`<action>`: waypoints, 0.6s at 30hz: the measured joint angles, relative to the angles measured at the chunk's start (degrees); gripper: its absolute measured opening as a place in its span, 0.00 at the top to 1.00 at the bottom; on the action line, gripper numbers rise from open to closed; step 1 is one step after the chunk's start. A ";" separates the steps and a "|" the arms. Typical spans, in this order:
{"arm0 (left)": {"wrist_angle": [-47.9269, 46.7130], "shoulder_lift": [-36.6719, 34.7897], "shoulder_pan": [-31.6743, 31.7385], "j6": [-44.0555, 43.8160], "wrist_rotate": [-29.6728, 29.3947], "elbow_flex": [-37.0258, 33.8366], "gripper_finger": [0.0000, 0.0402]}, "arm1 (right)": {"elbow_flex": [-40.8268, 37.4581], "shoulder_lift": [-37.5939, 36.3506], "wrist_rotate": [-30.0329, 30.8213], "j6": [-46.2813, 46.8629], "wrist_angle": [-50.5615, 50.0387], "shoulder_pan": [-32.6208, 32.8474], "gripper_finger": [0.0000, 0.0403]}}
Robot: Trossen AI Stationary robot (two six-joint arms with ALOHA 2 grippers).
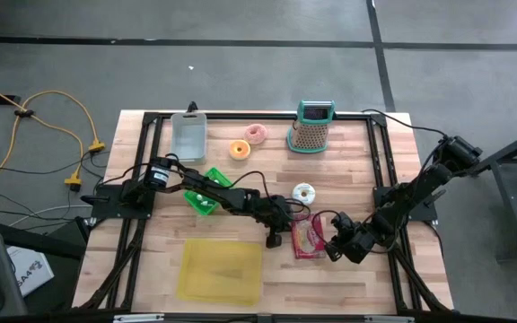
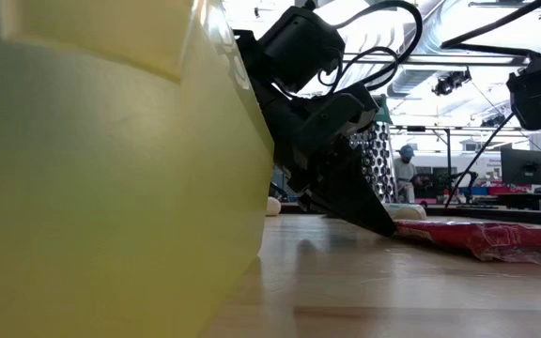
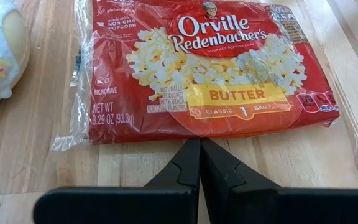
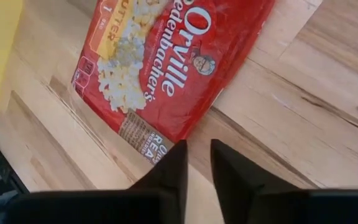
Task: Pick & Place Food Item
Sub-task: Put the red bag into the yellow bin
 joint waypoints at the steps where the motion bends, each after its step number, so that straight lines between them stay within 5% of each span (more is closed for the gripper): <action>1: 0.00 0.00 0.00 0.00 0.00 0.00 1.00 | 0.00 0.00 0.02 0.18 -0.28 0.00 0.82; 18: 0.00 0.00 0.00 0.02 0.00 0.00 1.00 | 0.00 0.00 0.46 4.96 -3.97 0.00 0.60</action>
